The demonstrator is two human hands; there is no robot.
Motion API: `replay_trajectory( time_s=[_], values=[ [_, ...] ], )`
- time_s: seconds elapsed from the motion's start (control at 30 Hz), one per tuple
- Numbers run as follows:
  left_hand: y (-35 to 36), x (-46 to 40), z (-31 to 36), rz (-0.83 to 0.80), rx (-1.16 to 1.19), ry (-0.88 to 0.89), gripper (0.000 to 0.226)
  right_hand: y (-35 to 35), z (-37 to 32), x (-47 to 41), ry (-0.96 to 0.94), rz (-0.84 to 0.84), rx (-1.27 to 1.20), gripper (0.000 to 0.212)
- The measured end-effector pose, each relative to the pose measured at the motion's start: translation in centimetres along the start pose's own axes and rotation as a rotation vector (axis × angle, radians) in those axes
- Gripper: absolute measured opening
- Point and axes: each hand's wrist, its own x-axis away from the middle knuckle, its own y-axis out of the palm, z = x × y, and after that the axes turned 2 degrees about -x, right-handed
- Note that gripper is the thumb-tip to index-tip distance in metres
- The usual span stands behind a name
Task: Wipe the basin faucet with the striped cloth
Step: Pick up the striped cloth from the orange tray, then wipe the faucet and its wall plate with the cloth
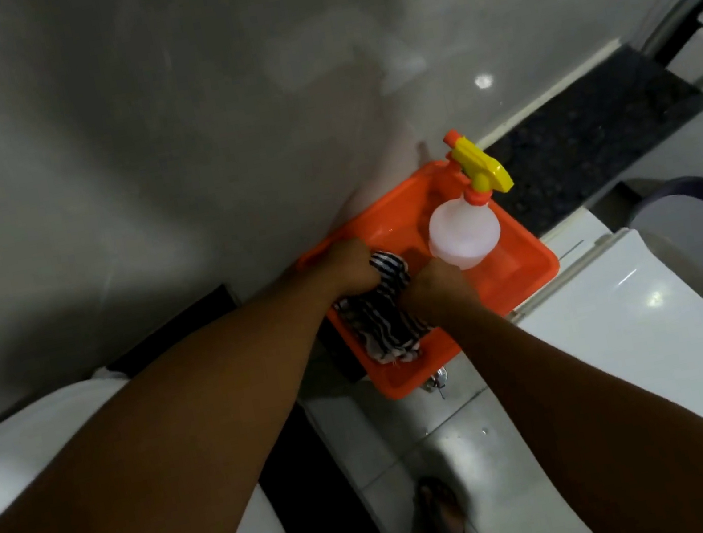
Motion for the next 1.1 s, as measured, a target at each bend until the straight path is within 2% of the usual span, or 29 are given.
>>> replay_trajectory(
  time_s=[0.07,0.13,0.2,0.3,0.37,0.43,0.53,0.6,0.7,0.77,0.8,0.87,0.9,0.97,1.03,1.1],
  values=[
    [-1.0,1.3,-0.5,0.099,0.131,0.006,0.005,-1.0,-0.6,0.2,0.034,0.001,-0.084,0.024],
    [-2.0,3.1,-1.2,0.193,0.291,0.021,0.012,-2.2,-1.3,0.9,0.021,-0.056,-0.091,0.022],
    [-3.3,5.8,-2.0,0.215,0.449,0.008,0.003,-3.6,-2.3,2.4,-0.029,-0.078,-0.14,0.018],
    [-5.6,10.1,-3.0,0.229,0.609,0.013,0.031,-6.0,-4.4,5.6,-0.138,-0.036,-0.399,0.013],
    [-7.5,13.3,-3.4,0.289,0.694,0.038,0.033,-7.3,-6.5,8.3,-0.228,-0.012,-0.52,0.017],
    [-9.4,16.8,-3.8,0.349,0.789,0.045,0.036,-8.0,-9.1,11.1,-0.267,-0.023,-0.639,0.009],
    [-12.1,22.2,-4.6,0.438,0.896,0.049,0.045,-8.4,-13.3,15.0,-0.241,-0.074,-0.856,0.023],
    [-13.9,25.9,-5.4,0.528,0.915,0.024,0.039,-8.2,-15.9,17.0,-0.206,-0.134,-0.994,0.032],
    [-16.8,32.7,-7.9,0.693,0.917,-0.028,0.034,-7.4,-20.7,21.4,-0.148,-0.344,-1.068,0.037],
    [-18.2,36.9,-9.8,0.78,0.895,-0.033,0.03,-6.6,-23.8,24.3,-0.188,-0.449,-1.034,0.046],
    [-18.7,38.6,-10.5,0.813,0.875,-0.04,0.025,-6.3,-24.9,25.6,-0.235,-0.474,-1.018,0.058],
    [-19.5,42.8,-12.4,0.869,0.856,-0.045,0.011,-5.3,-27.4,28.5,-0.366,-0.514,-0.927,0.08],
    [-19.8,44.6,-13.0,0.882,0.872,-0.038,0.011,-4.9,-28.6,29.8,-0.438,-0.563,-0.852,0.083],
    [-20.4,48.1,-14.6,0.833,0.957,-0.039,0.017,-3.8,-31.1,32.3,-0.565,-0.62,-0.651,0.079],
    [-20.5,51.3,-16.2,0.718,1.027,-0.001,0.023,-2.8,-33.3,34.1,-0.664,-0.515,-0.384,0.071],
    [-20.3,53.4,-17.6,0.637,0.921,0.047,0.033,-2.0,-35.3,35.2,-0.753,-0.375,-0.1,0.065]
  ],
)
